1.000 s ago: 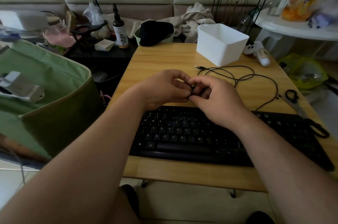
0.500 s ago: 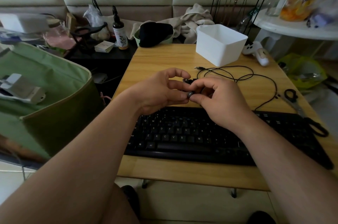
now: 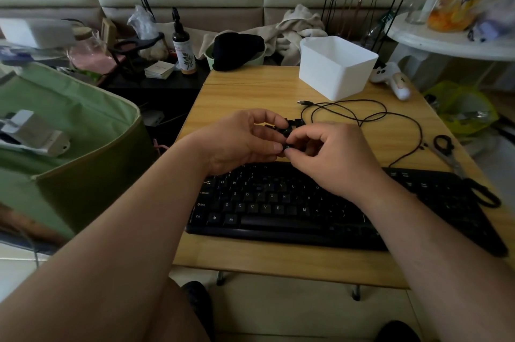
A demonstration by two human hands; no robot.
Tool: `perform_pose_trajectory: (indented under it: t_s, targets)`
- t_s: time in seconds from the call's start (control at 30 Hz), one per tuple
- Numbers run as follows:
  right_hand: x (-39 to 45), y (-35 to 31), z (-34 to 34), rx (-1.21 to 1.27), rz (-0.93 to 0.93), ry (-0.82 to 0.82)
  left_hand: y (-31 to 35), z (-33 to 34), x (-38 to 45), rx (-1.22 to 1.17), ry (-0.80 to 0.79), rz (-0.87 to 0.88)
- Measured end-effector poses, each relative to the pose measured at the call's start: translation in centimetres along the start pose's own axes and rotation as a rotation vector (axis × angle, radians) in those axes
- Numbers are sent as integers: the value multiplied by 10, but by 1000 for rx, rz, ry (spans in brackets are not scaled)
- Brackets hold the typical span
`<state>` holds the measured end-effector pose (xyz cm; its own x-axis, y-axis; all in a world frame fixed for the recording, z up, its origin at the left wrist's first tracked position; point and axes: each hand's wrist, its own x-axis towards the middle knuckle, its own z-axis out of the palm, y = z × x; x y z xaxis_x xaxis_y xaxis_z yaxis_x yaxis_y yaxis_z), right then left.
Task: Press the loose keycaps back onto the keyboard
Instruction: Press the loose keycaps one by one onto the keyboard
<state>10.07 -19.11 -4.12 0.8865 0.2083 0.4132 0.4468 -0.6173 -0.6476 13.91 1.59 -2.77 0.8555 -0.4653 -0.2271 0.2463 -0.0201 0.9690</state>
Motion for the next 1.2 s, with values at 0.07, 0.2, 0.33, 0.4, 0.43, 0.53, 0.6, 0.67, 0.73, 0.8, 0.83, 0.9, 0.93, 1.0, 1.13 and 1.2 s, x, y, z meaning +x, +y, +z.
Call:
perform_pose_trajectory:
  t_s: [0.07, 0.2, 0.33, 0.4, 0.43, 0.53, 0.6, 0.67, 0.73, 0.8, 0.83, 0.9, 0.93, 1.0, 1.13, 1.2]
  targets:
    - [0, -2, 2, -23, -20, 4, 0, -1, -2, 13, 8, -6]
    - [2, -4, 4, -56, -48, -7, 3, -5, -6, 12, 26, 1]
    - [4, -5, 8, -91, -9, -36, 2, -11, -10, 260, 205, 58]
    - [6, -3, 7, -115, 15, -88, -3, -17, -10, 621, 345, 109]
    - [8, -1, 5, -137, 30, -125, -5, -19, -11, 787, 369, 122]
    - [10, 4, -1, -204, 115, -262, -11, -26, -12, 1012, 317, 81]
    - [9, 5, -4, -236, 161, -331, -14, -28, -11, 1015, 285, 49]
    - [9, 6, -7, -251, 182, -356, -14, -29, -11, 1002, 278, 43]
    - [10, 6, -9, -260, 201, -365, -15, -28, -10, 992, 279, 53]
    - [11, 6, -11, -268, 210, -378, -16, -23, -10, 993, 274, 64]
    - [11, 6, -10, -270, 213, -383, -16, -21, -9, 1006, 271, 71]
    - [10, 5, -9, -269, 217, -389, -17, -14, -8, 1044, 265, 87]
    - [10, 5, -8, -266, 218, -391, -17, -11, -7, 1066, 264, 95]
    - [9, 4, -7, -265, 216, -387, -18, -6, -5, 1107, 264, 116]
    - [8, 2, -4, -268, 228, -358, -18, 6, -3, 1112, 241, 124]
    - [7, 2, -3, -232, 253, -342, -19, 11, -2, 1112, 220, 127]
